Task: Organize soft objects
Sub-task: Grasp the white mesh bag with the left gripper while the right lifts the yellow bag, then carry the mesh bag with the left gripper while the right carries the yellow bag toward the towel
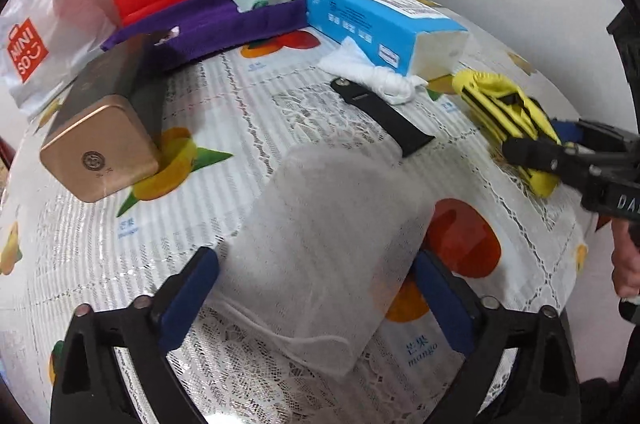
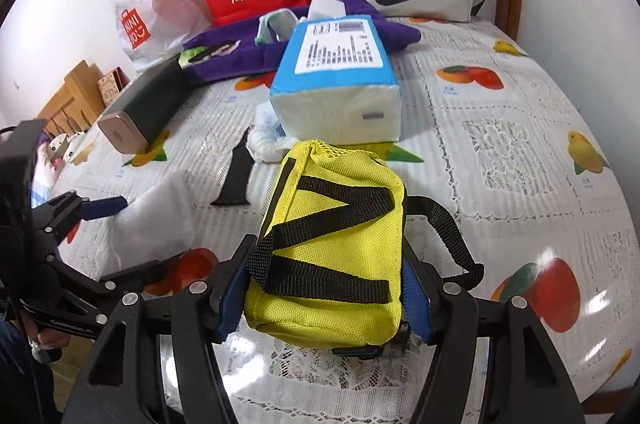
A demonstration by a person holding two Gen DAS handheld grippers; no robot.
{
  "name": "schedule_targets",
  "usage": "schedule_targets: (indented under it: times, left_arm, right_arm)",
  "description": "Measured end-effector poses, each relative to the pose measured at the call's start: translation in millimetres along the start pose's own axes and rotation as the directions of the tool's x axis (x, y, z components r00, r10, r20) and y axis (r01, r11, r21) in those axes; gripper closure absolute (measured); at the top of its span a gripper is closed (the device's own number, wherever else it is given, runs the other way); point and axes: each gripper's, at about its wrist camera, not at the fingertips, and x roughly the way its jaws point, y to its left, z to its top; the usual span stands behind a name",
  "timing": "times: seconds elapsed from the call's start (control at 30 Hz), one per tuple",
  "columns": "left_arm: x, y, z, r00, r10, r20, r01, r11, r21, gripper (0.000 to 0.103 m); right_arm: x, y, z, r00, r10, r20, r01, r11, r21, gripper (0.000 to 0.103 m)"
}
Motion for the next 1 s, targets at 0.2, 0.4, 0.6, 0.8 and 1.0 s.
schedule_targets:
  times: [0.2, 0.4, 0.6, 0.8, 1.0]
  left_arm:
    - [-5.5, 19.6, 1.8, 0.999, 0.035, 0.030, -0.033, 0.997, -0.067, 0.061]
    - [-7.8, 49.1, -1.7, 1.000, 0.009, 0.028, -0.004, 0.986, -0.169, 0.094]
    - [-15.0, 61.7, -13.1, 0.999, 0.024, 0.027, -0.018, 0.975, -0.224, 0.095]
    - [-30.5, 72.1, -21.4, 0.998, 0.044, 0.034, -0.033, 0.962, -0.271, 0.095]
    - [-50.8, 78.6, -20.1, 0.997, 0.049, 0.065, -0.027, 0.952, -0.304, 0.095]
  right_arm:
    - [11.0, 1.3, -1.5, 1.000, -0.020, 0.006, 0.020, 1.000, -0.004, 0.037]
    - [12.3, 6.0, -1.3, 1.000, -0.024, 0.006, 0.024, 1.000, -0.014, 0.037]
    - [8.5, 7.4, -2.9, 1.000, -0.016, 0.002, 0.016, 1.000, -0.014, 0.037]
    - [-0.3, 7.8, -0.9, 1.000, -0.010, 0.016, 0.010, 1.000, -0.014, 0.038]
    - [-17.3, 15.0, 5.7, 0.999, 0.003, 0.051, -0.001, 0.999, -0.032, 0.038]
